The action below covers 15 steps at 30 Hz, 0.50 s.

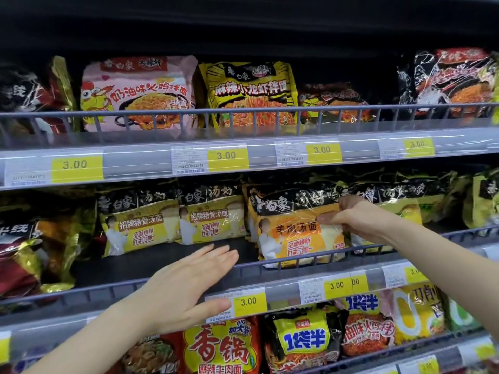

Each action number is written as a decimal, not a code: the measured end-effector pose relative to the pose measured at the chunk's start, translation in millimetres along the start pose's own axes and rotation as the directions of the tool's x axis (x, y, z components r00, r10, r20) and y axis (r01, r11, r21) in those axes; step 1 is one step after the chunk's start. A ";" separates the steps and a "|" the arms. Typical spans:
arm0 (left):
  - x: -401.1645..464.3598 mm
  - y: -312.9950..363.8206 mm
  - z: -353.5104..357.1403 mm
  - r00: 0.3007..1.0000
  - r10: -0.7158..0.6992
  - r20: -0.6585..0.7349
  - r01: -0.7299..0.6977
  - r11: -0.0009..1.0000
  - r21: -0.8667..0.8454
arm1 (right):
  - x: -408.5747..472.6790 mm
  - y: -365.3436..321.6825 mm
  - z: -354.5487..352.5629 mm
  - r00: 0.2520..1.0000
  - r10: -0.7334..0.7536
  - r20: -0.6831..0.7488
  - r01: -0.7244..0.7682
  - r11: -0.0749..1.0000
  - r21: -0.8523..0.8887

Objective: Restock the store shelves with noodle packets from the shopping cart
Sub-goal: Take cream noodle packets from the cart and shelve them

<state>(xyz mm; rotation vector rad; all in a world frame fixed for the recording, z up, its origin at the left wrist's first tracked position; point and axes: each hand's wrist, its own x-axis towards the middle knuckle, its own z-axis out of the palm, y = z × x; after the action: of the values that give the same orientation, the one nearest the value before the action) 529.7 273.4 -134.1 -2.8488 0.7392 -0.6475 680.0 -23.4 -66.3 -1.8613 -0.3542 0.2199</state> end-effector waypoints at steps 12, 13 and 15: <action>-0.4 1.4 -0.2 1.000 0.004 -0.020 -0.003 0.999 0.041 | -5.3 -6.5 13.9 0.943 -0.224 -0.246 0.007 0.754 -0.657; -1.1 0.5 1.3 1.000 -0.002 -0.021 0.002 1.000 0.030 | -6.8 -6.0 16.5 0.929 -0.249 -0.273 -0.001 0.738 -0.675; -1.3 -0.5 2.5 1.000 -0.009 -0.016 0.009 1.000 0.011 | -10.7 -3.6 21.4 0.896 -0.305 -0.322 -0.008 0.715 -0.699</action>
<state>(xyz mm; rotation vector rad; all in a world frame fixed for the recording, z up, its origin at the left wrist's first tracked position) 530.0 274.6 -136.7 -2.8421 0.7230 -0.6735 662.5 -7.1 -69.8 -2.5300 -0.3076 -0.5057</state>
